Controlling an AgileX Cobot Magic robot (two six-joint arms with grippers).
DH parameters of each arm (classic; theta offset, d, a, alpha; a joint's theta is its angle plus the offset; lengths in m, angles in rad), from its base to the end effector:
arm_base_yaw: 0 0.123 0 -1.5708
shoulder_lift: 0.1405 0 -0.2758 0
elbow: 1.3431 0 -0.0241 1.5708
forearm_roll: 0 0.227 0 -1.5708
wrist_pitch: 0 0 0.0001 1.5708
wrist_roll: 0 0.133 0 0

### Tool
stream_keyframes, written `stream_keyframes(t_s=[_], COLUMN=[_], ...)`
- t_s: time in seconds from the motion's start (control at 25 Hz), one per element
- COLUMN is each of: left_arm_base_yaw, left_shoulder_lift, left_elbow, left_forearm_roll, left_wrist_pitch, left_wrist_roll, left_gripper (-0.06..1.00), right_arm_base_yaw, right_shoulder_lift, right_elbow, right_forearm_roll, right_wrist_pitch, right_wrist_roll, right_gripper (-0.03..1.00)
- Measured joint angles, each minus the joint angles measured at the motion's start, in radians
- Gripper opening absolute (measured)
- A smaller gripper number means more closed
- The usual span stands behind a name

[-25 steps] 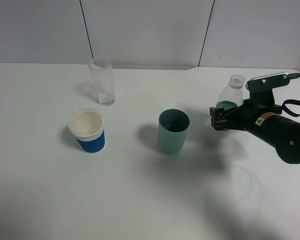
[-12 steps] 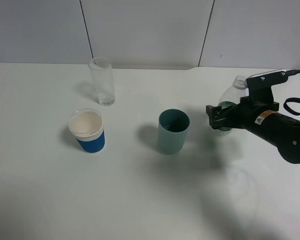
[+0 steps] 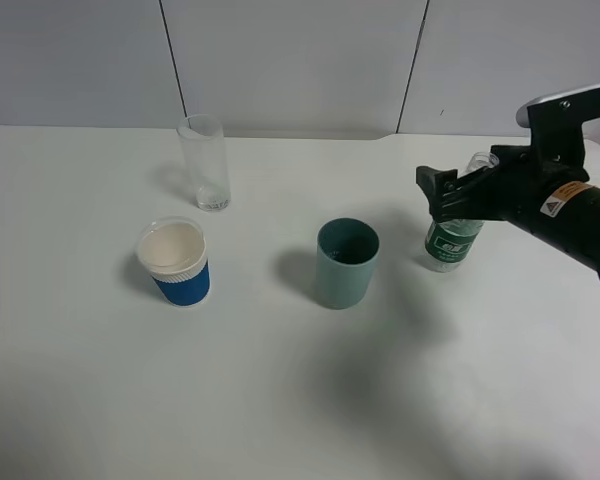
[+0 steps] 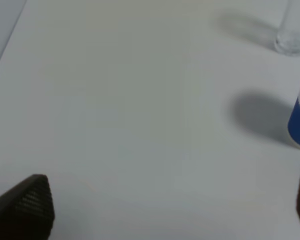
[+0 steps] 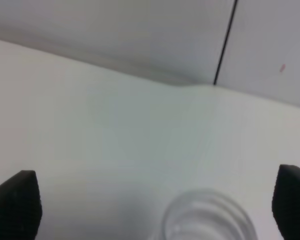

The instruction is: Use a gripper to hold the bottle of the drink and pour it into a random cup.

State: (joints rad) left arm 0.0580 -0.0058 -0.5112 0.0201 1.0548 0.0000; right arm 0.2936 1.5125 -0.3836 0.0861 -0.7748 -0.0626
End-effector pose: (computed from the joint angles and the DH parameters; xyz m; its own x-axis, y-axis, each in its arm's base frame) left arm 0.0193 0.0035 0.2508 -0.4354 -0.0154 -0.9001 -0.0694 0.9975 0.0165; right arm 0.2761 0.0751 0.1787 -0.2539 -0.0778 -0.9641 -0.2336 0.9722 -0.0169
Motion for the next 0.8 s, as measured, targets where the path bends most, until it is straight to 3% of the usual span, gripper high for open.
stream_keyframes(t_s=[0.36, 0.6, 0.8], left_arm_base_yaw=[0.0, 0.0, 0.0], left_shoulder_lift=[0.0, 0.0, 0.0], left_elbow=[0.0, 0.0, 0.0], left_forearm_roll=[0.0, 0.0, 0.0], left_wrist_pitch=[0.0, 0.0, 0.0], left_wrist_roll=[0.0, 0.0, 0.0], left_gripper=[0.98, 0.98, 0.98], right_arm_base_yaw=[0.0, 0.0, 0.0], right_shoulder_lift=[-0.208, -0.364, -0.422], right_elbow=[-0.009, -0.131, -0.285], right_forearm_roll=[-0.011, -0.055, -0.22], right_wrist_pitch=[0.158, 0.413, 0.655], right_wrist_roll=[0.003, -0.039, -0.031], right_gripper=[0.91, 0.91, 0.91])
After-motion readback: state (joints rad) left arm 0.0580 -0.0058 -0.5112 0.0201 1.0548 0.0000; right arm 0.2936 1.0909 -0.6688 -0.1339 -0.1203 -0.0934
